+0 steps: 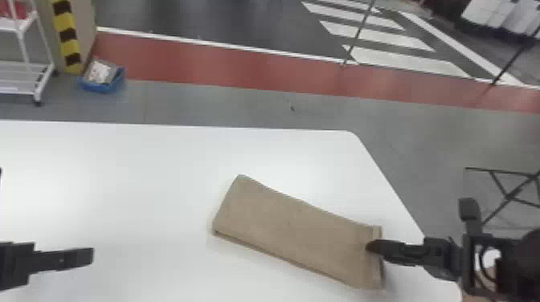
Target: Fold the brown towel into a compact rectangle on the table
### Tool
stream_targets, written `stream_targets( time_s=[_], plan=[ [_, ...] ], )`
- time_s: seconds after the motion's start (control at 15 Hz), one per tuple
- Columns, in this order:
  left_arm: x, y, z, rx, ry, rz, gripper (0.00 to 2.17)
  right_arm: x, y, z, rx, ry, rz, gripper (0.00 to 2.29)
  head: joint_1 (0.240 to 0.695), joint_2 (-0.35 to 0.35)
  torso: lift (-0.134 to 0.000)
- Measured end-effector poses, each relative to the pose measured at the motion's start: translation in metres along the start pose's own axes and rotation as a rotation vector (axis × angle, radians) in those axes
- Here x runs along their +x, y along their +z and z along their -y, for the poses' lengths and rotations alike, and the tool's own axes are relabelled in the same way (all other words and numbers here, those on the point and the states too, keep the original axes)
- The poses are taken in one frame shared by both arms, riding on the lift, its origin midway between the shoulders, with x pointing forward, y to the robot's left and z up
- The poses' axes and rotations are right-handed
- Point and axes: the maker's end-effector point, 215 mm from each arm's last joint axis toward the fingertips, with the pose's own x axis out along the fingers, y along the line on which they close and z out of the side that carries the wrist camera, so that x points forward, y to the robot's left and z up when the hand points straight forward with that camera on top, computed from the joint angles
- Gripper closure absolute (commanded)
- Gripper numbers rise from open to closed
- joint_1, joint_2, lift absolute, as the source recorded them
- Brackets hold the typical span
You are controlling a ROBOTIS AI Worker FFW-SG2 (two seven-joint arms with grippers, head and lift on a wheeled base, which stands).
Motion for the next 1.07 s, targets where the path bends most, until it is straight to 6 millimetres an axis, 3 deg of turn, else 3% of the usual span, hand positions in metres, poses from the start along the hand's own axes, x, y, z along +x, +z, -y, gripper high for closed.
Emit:
stream_targets(
  time_s=[0.33,0.73,0.87,1.07],
  plan=[
    [0.000,0.002,0.002,0.002,-0.006,0.001,0.08,-0.020,0.019,-0.008,0.012,0.051,0.066,1.48,0.695,-0.350,-0.124],
    [-0.002,0.005,0.003,0.004,-0.004,0.013,0.08,-0.073,0.080,-0.036,-0.029,0.138,0.226,1.48,0.695,-0.350,-0.124],
    [-0.003,0.006,0.006,0.010,-0.006,0.017,0.08,-0.076,0.096,-0.050,-0.051,0.159,0.252,1.48,0.695,-0.350,-0.124],
    [-0.005,0.008,0.008,0.016,-0.007,0.023,0.08,-0.057,0.110,-0.081,-0.088,0.191,0.249,1.48,0.695,-0.350,-0.124]
  ],
)
